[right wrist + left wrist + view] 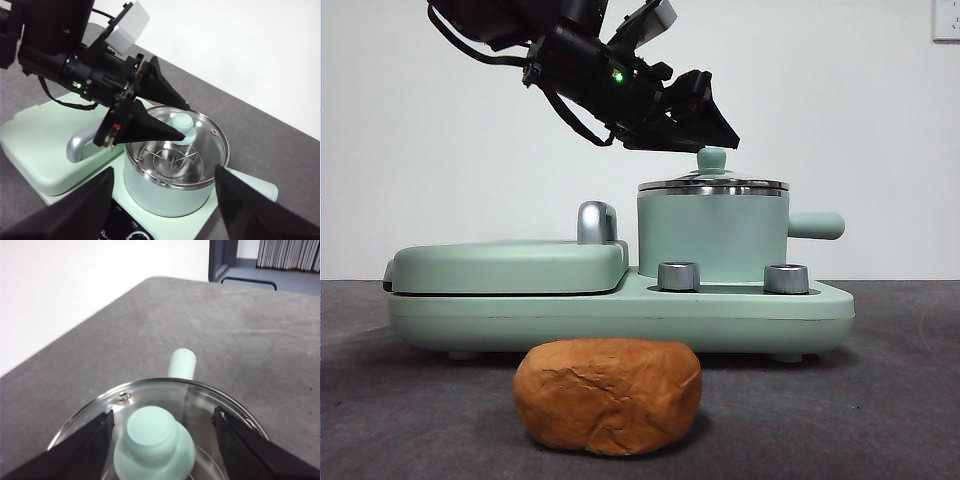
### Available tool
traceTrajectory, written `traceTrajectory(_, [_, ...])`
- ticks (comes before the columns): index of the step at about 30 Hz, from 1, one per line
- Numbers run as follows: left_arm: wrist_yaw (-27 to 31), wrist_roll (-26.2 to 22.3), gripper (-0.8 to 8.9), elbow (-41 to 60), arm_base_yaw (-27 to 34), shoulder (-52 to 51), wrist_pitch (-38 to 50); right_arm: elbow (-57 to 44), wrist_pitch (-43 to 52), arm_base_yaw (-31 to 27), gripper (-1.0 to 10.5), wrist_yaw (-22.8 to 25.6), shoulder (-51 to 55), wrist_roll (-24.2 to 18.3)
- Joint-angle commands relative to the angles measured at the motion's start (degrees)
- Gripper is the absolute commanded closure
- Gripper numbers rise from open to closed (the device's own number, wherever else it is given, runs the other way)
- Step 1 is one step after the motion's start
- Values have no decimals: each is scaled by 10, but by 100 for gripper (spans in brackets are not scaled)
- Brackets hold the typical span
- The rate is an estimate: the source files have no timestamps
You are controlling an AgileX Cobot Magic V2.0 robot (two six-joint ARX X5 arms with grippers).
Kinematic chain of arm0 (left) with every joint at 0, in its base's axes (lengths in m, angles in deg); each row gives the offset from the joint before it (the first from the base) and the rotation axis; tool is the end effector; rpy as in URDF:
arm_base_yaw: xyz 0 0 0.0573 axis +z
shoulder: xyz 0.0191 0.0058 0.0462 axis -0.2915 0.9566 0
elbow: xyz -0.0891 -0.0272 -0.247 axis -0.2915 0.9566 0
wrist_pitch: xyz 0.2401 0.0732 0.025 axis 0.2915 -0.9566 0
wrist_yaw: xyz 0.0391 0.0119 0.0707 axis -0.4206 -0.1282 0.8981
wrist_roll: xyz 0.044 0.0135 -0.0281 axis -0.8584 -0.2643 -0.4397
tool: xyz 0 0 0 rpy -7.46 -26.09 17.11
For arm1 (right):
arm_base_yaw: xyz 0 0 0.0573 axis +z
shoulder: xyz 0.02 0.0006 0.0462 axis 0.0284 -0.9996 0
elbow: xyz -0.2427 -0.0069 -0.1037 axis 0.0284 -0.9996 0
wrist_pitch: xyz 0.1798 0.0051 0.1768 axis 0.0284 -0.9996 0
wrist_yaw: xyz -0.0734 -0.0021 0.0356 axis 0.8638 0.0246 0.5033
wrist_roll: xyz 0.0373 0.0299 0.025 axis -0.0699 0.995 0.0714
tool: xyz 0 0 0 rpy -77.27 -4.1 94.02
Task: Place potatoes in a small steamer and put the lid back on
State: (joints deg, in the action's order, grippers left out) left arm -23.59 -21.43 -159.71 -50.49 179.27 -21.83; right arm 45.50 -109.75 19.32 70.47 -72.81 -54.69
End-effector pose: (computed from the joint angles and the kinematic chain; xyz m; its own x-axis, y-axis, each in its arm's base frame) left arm 0.3653 -0.2560 0.2663 0.5177 -0.8206 -0.2421 0.8555 0.5007 0.1321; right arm 0.1671 0.0718 0.3516 0.7730 0.5692 -0.2801 -0.6166 0.7779 -0.1209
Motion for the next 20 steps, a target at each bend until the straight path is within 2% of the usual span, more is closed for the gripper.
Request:
traceTrajectory(1, [7,11,502,-16,-6,23,8,10,6,3,629,0,-3,8])
traceTrajectory(12, [15,58,502,-17,-5,45,44,10,5,3,629,0,-3,8])
traceTrajectory(18, [15,62,509,-17,-5,55,43,10,5,3,629,0,-3,8])
traceTrajectory(20, [19,62,545,-17,-6,55,41,10,5,3,629,0,-3,8])
